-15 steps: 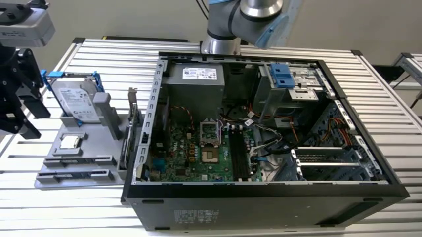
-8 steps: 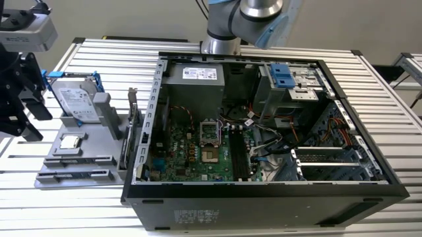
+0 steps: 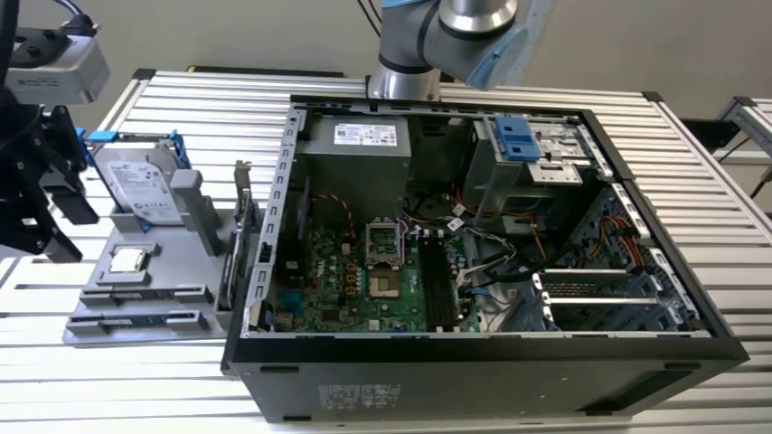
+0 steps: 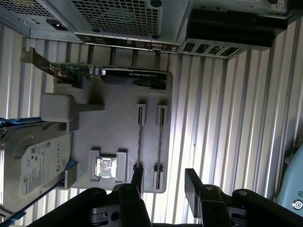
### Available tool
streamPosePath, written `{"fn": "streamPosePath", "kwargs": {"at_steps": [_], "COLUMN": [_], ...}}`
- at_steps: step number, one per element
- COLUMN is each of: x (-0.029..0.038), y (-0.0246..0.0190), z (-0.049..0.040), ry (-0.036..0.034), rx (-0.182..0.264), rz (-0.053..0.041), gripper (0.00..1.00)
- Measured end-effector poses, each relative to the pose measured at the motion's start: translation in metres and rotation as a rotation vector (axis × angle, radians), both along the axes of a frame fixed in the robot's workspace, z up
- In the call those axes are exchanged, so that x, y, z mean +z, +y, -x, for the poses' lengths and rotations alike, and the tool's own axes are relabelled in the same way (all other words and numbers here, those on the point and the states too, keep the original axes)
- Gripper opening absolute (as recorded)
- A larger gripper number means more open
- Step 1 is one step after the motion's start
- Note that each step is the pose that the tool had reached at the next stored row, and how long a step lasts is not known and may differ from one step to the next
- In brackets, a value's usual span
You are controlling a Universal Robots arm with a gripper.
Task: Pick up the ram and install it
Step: 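Pick up the ram and move it above insertion slot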
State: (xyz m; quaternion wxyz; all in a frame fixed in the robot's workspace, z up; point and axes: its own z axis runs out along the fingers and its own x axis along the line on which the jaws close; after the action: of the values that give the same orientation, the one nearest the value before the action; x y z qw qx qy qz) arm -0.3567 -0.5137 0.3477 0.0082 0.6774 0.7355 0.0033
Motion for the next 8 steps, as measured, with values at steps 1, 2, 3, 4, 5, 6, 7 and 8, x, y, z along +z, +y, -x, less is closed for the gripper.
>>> {"fn": "streamPosePath", "kwargs": {"at_steps": [1, 2, 3, 4, 5, 6, 7, 8], "x": [-0.0007, -0.0016, -0.0024, -0.0031, -0.0038, -0.0046, -0.0054, -0.0062], "y": [0.0, 0.0, 0.0, 0.0, 0.0, 0.0, 0.0, 0.0], "z": [0.0, 0.0, 0.0, 0.0, 0.0, 0.0, 0.0, 0.0], "ry": [0.0, -0.0001, -0.0001, 0.0, 0.0001, 0.0, 0.0, 0.0], "rx": [0.0, 0.0, 0.0, 0.0, 0.0, 0.0, 0.0, 0.0], "rz": [0.0, -0.0001, 0.0, 0.0, 0.0, 0.0, 0.0, 0.0], "gripper": [1.0, 1.0, 1.0, 1.0, 1.0, 1.0, 1.0, 1.0]}}
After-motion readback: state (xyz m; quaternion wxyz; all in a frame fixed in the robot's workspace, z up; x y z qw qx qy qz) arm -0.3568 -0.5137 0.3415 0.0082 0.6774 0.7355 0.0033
